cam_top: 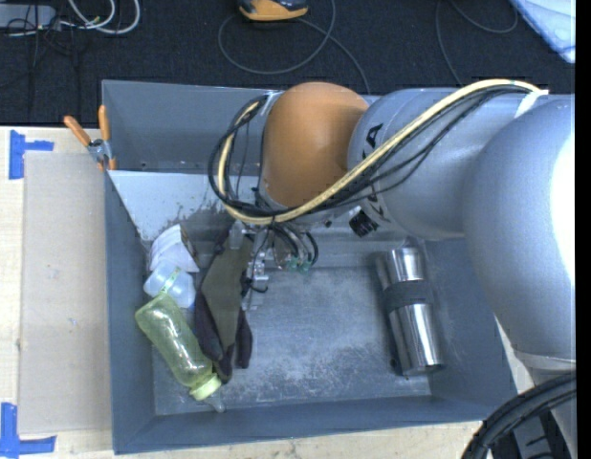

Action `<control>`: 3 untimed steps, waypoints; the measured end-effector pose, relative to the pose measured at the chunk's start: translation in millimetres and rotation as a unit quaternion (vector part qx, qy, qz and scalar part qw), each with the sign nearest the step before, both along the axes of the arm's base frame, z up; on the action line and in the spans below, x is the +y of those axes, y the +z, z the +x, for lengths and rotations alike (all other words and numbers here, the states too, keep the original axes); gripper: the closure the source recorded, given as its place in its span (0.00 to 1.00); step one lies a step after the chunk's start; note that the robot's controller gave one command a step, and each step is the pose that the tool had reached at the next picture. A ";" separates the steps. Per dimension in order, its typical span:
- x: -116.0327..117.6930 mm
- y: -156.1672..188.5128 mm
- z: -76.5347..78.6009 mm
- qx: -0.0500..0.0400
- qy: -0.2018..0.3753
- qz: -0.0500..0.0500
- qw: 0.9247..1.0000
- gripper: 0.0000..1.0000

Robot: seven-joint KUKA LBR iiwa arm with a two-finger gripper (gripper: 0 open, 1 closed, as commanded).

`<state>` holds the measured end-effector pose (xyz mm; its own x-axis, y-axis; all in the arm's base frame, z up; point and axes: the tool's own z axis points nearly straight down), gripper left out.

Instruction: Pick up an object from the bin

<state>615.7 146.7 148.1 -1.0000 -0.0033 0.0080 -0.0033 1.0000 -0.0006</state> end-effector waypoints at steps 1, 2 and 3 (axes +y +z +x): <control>-0.5 4.8 1.7 -0.003 -0.001 0.000 1.000 0.00; 31.5 -39.6 5.8 -0.005 0.027 0.001 1.000 0.00; 50.3 -69.8 3.5 -0.002 0.112 -0.004 0.994 0.00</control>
Offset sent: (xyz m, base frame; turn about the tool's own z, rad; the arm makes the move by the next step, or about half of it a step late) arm 0.0037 0.0493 -0.0678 -0.0866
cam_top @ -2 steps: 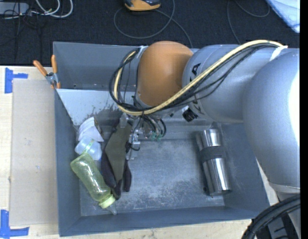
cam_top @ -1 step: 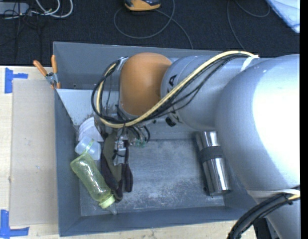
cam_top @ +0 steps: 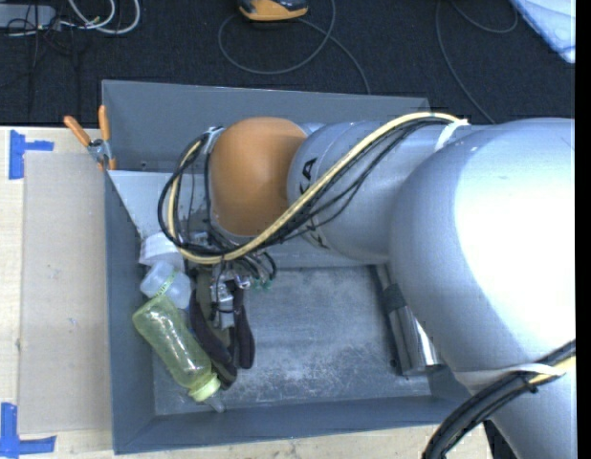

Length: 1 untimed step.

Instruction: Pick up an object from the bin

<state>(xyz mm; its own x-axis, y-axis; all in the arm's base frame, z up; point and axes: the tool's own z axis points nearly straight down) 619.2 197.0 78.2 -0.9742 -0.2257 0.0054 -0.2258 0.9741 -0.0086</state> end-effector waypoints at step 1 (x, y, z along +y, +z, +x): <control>22.2 -4.7 -21.6 -0.005 -0.060 0.001 0.998 0.00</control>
Offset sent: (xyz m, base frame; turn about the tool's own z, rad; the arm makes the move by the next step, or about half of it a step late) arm -0.0490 0.0334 -0.0082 0.1601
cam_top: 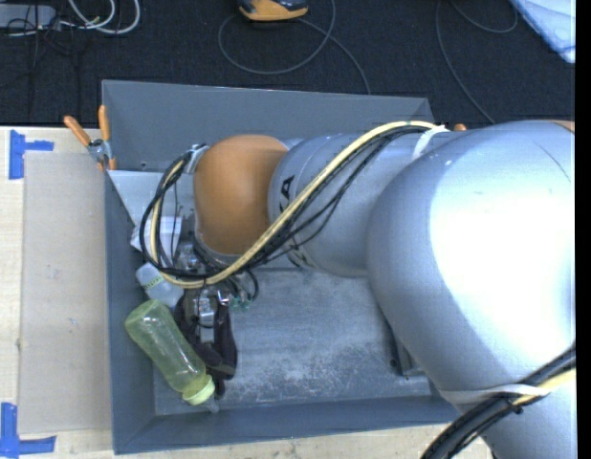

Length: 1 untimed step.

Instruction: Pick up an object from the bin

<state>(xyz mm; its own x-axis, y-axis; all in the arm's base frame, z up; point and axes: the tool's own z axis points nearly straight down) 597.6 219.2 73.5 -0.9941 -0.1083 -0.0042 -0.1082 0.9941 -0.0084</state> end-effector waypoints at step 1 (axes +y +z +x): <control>8.7 -0.9 -19.0 -0.001 -0.017 0.000 1.000 0.00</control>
Offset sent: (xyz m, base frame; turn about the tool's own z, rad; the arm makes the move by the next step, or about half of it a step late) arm 0.0059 0.0266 -0.0035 -0.7604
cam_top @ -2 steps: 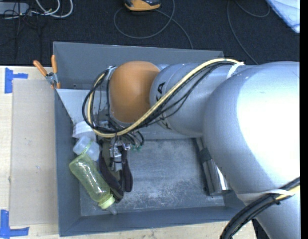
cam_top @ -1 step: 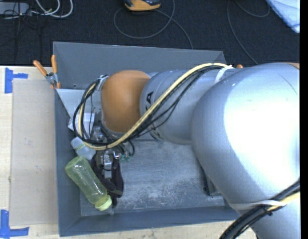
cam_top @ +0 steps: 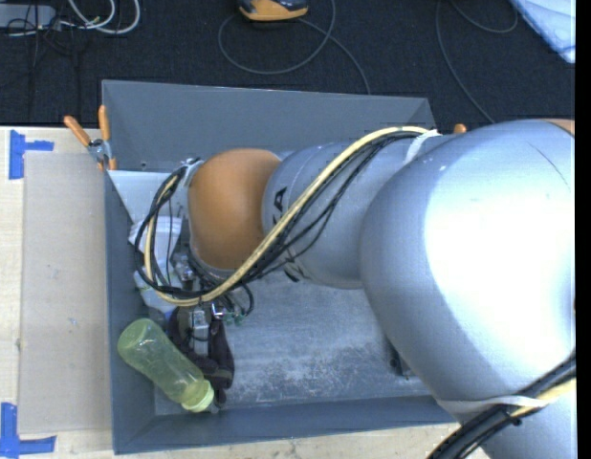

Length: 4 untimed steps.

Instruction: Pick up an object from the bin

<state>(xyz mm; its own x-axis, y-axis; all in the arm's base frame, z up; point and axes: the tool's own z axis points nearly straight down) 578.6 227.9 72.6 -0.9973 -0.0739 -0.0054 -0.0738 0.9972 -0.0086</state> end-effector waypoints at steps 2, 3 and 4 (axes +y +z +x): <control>17.1 -1.0 26.4 0.003 0.384 -0.002 0.923 1.00; 17.2 -1.1 26.4 0.003 0.383 -0.002 0.924 1.00; 17.2 -1.1 26.4 0.003 0.383 -0.002 0.924 1.00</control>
Offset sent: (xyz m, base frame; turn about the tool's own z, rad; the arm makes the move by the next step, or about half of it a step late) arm 0.0000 0.0000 0.0000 0.0000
